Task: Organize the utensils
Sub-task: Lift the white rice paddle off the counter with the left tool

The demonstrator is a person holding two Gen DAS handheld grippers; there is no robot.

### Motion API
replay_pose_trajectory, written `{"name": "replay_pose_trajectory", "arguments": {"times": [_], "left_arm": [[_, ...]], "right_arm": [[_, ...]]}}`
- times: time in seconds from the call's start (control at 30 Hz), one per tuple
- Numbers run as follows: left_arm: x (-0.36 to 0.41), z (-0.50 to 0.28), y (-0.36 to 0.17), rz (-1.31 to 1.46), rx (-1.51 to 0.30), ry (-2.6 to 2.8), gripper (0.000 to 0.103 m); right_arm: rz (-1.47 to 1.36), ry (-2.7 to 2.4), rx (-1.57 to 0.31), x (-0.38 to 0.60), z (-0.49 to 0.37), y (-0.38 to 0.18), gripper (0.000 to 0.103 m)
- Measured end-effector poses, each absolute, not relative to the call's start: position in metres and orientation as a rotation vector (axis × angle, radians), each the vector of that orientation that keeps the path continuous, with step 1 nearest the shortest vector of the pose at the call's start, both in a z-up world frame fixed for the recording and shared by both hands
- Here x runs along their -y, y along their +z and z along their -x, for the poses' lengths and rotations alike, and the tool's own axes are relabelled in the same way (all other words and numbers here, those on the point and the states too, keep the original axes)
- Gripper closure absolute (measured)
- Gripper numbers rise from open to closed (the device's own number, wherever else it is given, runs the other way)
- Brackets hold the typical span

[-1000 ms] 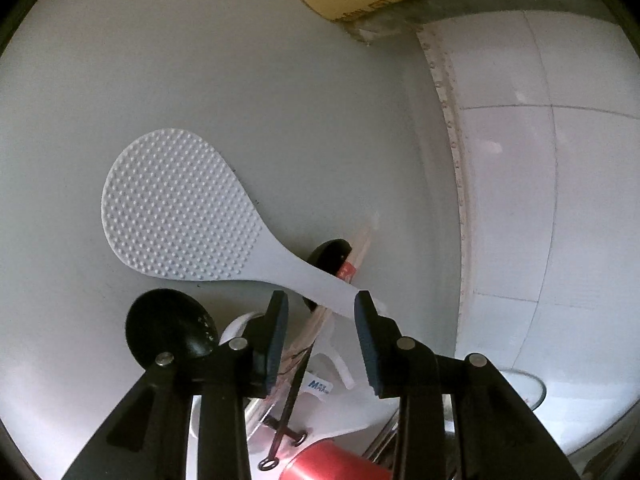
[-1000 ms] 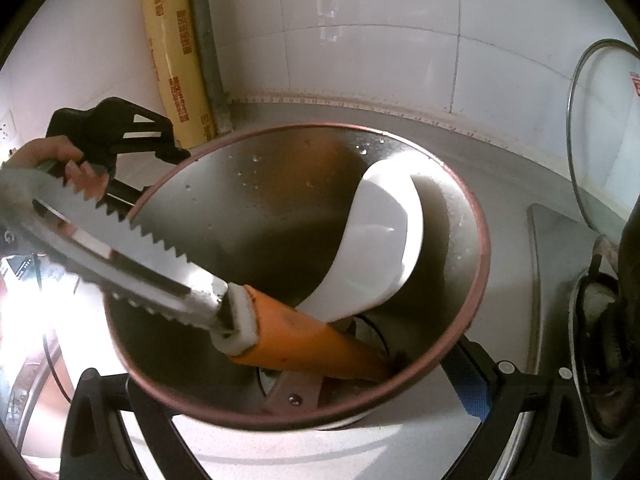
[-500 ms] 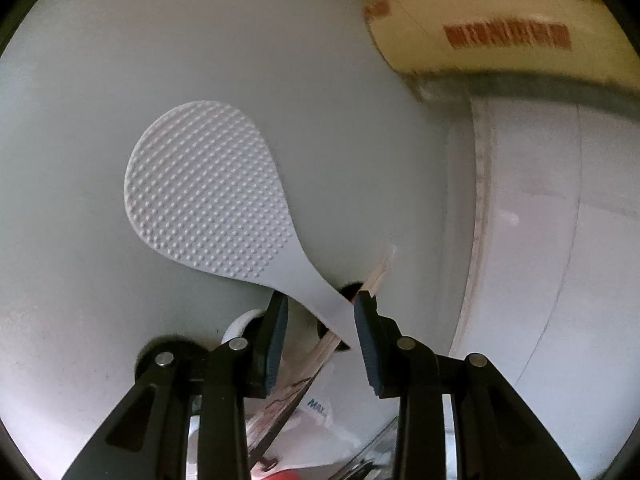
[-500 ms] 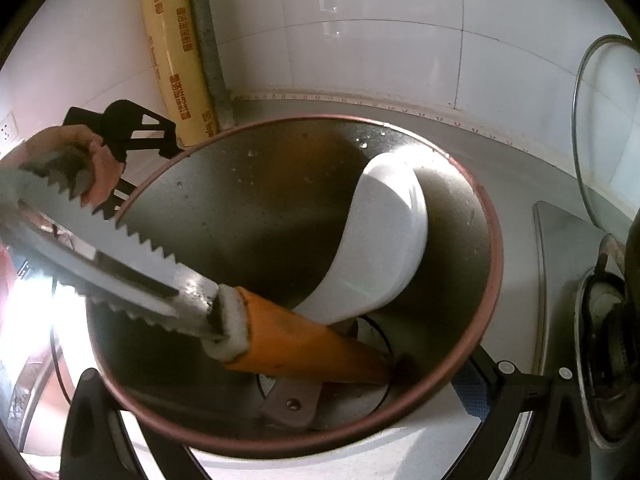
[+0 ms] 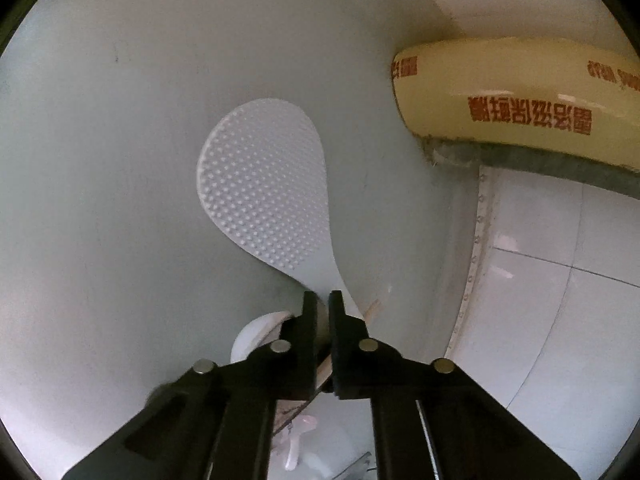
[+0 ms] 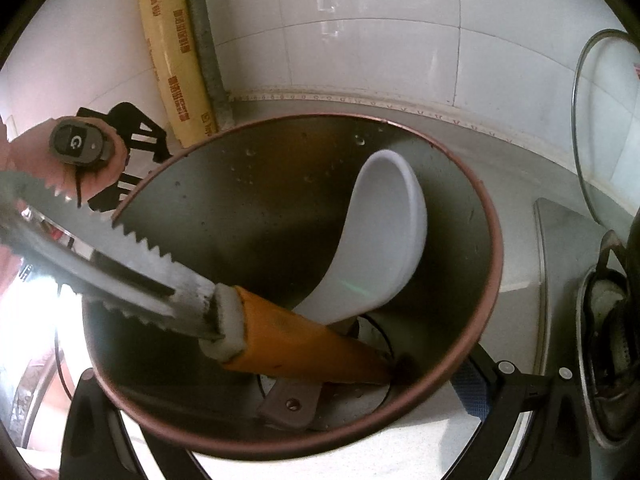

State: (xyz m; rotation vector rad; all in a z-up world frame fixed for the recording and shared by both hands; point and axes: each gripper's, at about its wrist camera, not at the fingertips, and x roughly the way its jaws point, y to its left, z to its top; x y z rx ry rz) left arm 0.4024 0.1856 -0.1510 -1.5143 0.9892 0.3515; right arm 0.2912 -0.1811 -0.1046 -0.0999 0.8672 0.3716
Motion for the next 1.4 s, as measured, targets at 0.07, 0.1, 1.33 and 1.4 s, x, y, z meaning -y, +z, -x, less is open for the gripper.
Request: {"name": "replay_pose_trajectory", "arguments": {"times": [0.07, 0.1, 1.33, 1.4], "left_arm": [[-0.188, -0.402, -0.150, 1.517, -0.964, 0.336, 0.102], [-0.191, -0.400, -0.149, 1.515, -0.955, 0.326, 0.102], [-0.165, -0.500, -0.130, 1.144, -1.396, 0.612, 0.071], [-0.165, -0.500, -0.129, 1.130, -1.387, 0.615, 0.077]], "right_arm": [[0.103, 0.371, -0.870, 0.180, -0.293, -0.105, 0.000], [0.103, 0.370, -0.872, 0.180, -0.293, -0.105, 0.000], [0.053, 0.408, -0.882, 0.195, -0.301, -0.115, 0.000], [0.050, 0.411, -0.882, 0.197, -0.301, -0.115, 0.000]]}}
